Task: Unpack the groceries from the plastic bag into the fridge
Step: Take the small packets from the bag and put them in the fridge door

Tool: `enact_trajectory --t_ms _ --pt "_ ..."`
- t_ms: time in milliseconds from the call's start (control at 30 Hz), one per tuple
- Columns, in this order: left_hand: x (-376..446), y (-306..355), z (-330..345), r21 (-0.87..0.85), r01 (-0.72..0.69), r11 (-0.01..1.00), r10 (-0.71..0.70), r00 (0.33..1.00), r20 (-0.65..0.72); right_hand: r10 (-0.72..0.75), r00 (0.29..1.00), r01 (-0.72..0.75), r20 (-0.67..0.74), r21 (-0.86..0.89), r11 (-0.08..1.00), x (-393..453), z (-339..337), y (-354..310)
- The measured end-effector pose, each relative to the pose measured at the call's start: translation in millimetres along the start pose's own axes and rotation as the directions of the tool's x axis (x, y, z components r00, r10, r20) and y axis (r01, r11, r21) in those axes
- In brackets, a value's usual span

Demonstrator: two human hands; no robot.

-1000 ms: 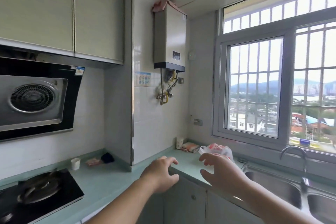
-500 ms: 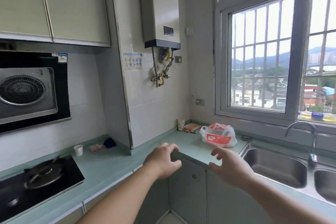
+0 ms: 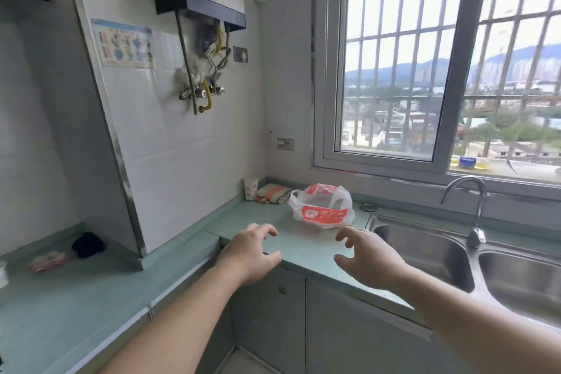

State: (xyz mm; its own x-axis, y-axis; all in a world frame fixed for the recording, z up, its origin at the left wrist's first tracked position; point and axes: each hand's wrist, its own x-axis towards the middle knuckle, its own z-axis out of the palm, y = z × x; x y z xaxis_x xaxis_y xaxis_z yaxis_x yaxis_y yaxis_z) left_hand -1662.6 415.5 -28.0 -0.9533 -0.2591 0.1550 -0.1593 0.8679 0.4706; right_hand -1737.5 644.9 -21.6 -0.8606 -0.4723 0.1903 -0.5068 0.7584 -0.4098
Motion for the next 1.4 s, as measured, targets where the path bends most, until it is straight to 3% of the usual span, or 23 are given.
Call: enact_trajectory --t_ms 233,500,833,1000,1233,1400 --pt "115 -35 27 -0.014 -0.053 0.998 0.054 0.995 0.079 0.081 0.997 -0.081 0.013 0.006 0.997 94 28 19" --pt "246 -37 72 0.012 -0.061 0.998 0.059 0.987 0.148 0.135 0.99 -0.138 0.03 0.129 0.982 220 58 91" --pt "391 -42 116 0.019 -0.037 0.999 0.032 0.979 0.2 0.323 0.921 -0.372 0.216 0.248 0.895 356 110 189" --pt "466 -55 154 -0.065 -0.034 0.997 0.047 0.976 0.212 0.322 0.927 -0.366 0.194 0.271 0.89 415 126 209" --pt "566 -83 241 -0.14 -0.037 0.989 0.085 0.93 0.357 0.425 0.882 -0.462 0.205 0.201 0.864 462 170 237" --pt "606 -97 286 -0.121 -0.059 0.991 0.103 0.914 0.392 0.467 0.872 -0.489 0.149 0.202 0.849 495 195 247"
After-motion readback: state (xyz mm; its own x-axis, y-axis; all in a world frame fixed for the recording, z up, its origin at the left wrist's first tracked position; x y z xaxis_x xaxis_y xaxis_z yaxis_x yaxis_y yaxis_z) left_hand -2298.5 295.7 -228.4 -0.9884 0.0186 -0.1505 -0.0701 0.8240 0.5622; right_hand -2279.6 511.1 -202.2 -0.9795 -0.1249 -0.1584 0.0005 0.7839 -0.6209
